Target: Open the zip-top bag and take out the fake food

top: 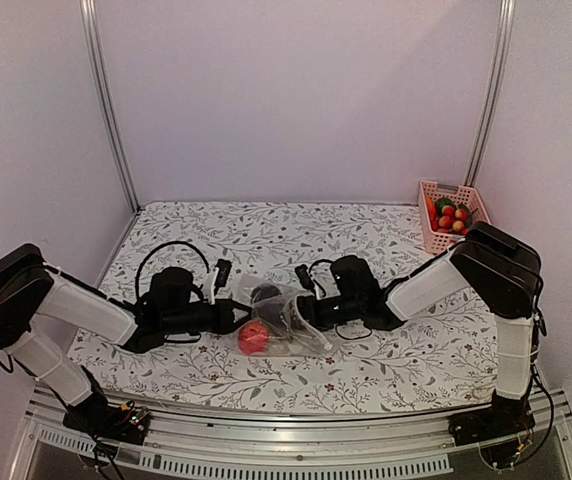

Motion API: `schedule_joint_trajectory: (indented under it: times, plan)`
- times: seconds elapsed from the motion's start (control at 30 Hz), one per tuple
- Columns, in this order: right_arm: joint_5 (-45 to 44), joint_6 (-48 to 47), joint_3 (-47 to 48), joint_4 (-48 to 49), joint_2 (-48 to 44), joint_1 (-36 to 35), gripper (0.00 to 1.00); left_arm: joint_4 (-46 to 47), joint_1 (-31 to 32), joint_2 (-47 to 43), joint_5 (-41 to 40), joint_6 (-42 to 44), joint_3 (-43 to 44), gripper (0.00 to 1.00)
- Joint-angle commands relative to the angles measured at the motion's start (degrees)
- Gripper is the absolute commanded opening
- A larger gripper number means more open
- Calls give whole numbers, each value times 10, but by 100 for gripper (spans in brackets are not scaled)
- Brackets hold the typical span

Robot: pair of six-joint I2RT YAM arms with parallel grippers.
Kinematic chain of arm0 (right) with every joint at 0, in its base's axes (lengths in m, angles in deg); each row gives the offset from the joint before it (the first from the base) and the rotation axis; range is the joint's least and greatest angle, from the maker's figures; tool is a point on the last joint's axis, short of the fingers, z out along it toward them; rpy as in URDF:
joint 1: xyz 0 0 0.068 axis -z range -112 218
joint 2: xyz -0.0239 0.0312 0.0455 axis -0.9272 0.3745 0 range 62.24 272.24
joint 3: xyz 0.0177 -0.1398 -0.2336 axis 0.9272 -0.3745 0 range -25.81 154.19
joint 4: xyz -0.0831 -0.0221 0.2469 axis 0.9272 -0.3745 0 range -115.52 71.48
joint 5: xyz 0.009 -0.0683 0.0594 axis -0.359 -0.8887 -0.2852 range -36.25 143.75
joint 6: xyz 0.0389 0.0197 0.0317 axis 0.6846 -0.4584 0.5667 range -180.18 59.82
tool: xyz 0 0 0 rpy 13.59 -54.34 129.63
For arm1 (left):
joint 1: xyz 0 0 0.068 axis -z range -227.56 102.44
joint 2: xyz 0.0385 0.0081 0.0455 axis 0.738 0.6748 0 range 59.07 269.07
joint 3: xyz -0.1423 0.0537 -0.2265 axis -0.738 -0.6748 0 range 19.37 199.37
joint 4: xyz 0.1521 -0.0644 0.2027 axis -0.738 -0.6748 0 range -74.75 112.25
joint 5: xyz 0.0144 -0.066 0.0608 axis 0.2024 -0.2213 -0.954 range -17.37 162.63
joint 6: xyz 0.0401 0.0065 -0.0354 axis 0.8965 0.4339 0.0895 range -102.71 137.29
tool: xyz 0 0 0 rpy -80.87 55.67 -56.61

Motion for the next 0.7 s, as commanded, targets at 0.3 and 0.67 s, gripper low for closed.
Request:
schedule_joint_trajectory:
  times: [0.3, 0.67]
  plan:
    - [-159, -110, 67, -143, 31, -56, 63, 23, 21, 26, 20, 0, 28, 0]
    - [-158, -134, 49, -147, -43, -57, 33, -84, 20, -5, -77, 29, 35, 0]
